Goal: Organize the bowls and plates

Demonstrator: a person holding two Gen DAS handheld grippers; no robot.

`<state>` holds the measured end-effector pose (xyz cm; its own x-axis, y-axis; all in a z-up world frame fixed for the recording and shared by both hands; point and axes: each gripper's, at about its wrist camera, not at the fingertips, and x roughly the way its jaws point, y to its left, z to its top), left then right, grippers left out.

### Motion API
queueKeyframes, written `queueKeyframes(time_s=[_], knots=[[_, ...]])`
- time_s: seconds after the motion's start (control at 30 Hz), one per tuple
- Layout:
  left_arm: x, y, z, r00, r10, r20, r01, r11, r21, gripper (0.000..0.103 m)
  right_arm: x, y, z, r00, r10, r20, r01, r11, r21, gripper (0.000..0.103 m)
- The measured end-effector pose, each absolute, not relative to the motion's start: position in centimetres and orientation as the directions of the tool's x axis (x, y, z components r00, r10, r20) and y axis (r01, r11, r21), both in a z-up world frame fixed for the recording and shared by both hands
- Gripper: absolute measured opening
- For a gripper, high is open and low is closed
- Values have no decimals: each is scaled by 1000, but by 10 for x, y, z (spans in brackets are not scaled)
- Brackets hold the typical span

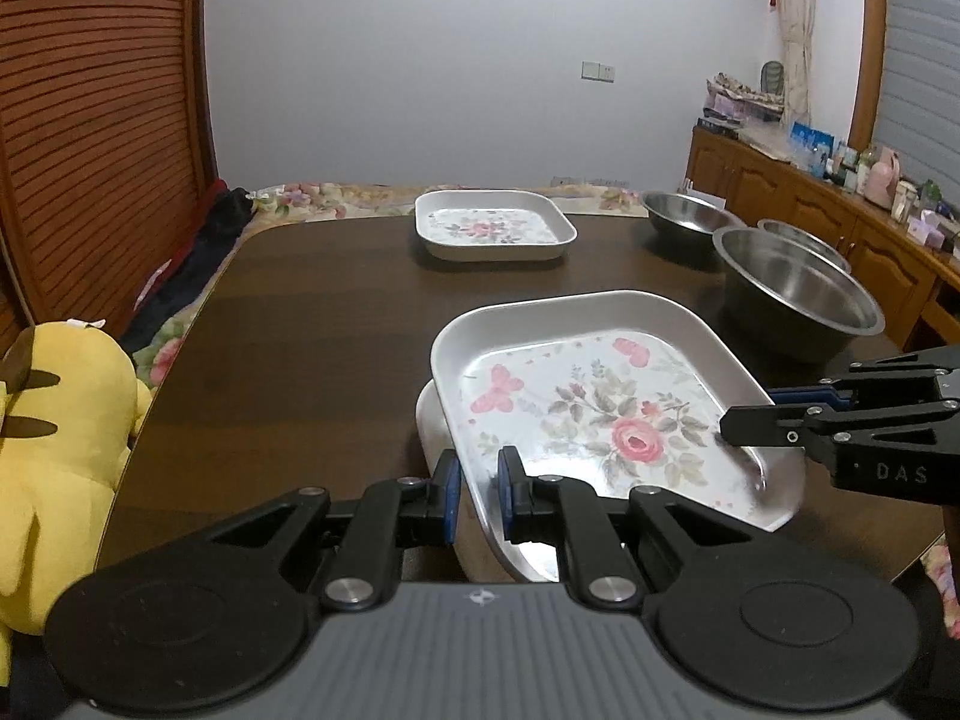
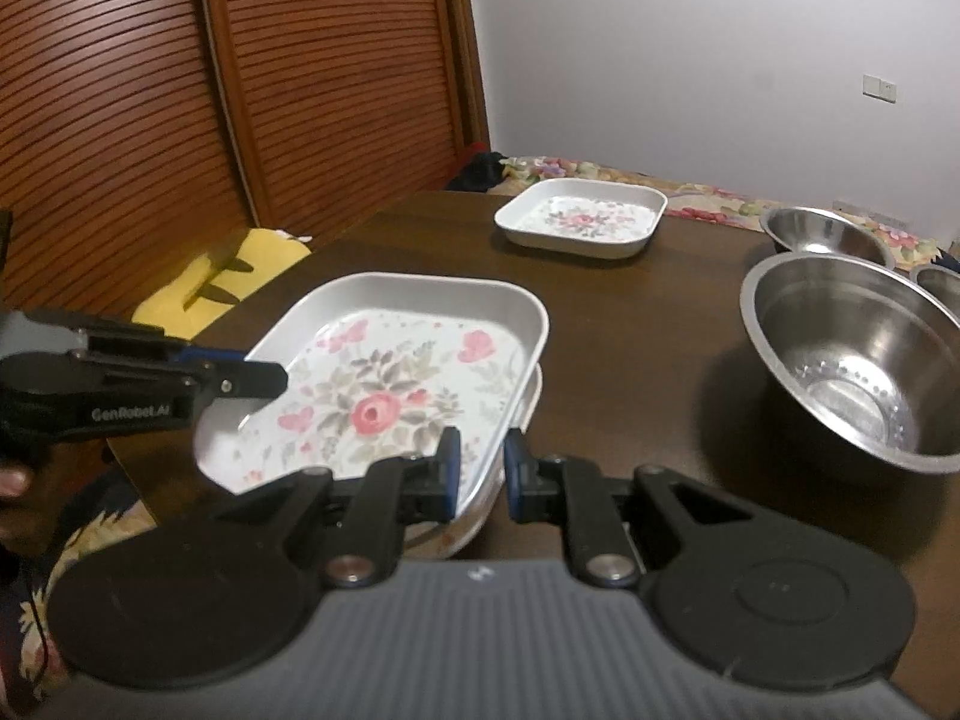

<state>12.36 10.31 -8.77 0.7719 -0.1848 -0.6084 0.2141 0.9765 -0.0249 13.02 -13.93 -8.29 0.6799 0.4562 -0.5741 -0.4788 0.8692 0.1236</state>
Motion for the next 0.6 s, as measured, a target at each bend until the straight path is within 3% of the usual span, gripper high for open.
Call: queueKeyframes(time_s=[0.33,0.6], knots=[[129,102,-96,766,-170,-619,206,978,-13,14,124,-132,-87,711,425,-560,-476,878,62,17],[132,97,-97,772,-163,-614,214,977,9,14,128,-134,-92,700,432,-568,-465,880,97,17]])
